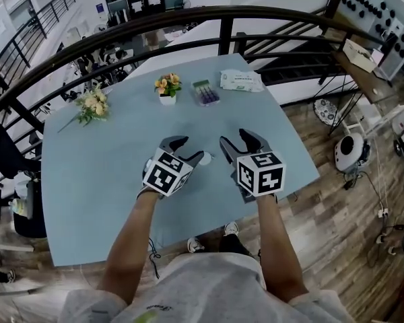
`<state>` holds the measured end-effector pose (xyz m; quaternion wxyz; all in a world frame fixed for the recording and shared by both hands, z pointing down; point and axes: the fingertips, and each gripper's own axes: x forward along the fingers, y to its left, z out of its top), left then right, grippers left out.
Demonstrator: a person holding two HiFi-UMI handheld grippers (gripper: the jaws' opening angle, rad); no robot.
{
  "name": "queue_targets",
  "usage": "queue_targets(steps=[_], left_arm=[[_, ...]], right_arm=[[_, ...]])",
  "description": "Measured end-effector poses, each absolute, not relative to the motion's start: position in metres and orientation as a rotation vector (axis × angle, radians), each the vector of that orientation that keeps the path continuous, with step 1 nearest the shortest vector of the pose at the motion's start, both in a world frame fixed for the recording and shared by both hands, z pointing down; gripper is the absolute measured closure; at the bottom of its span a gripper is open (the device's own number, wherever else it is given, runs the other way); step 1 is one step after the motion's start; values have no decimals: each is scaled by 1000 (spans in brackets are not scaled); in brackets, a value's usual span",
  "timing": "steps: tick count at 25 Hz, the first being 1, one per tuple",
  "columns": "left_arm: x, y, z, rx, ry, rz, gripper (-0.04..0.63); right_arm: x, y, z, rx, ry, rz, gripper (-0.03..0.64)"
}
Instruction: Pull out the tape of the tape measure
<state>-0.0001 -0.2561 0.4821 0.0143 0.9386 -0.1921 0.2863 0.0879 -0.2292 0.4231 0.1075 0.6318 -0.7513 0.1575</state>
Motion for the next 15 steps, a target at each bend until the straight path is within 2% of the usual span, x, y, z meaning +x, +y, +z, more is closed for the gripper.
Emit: queue_targets(steps=[15], left_arm=[[29,-246,544,2886,-351,1099,334]], right_arm=[[98,-231,446,1806,-2200,510,388]])
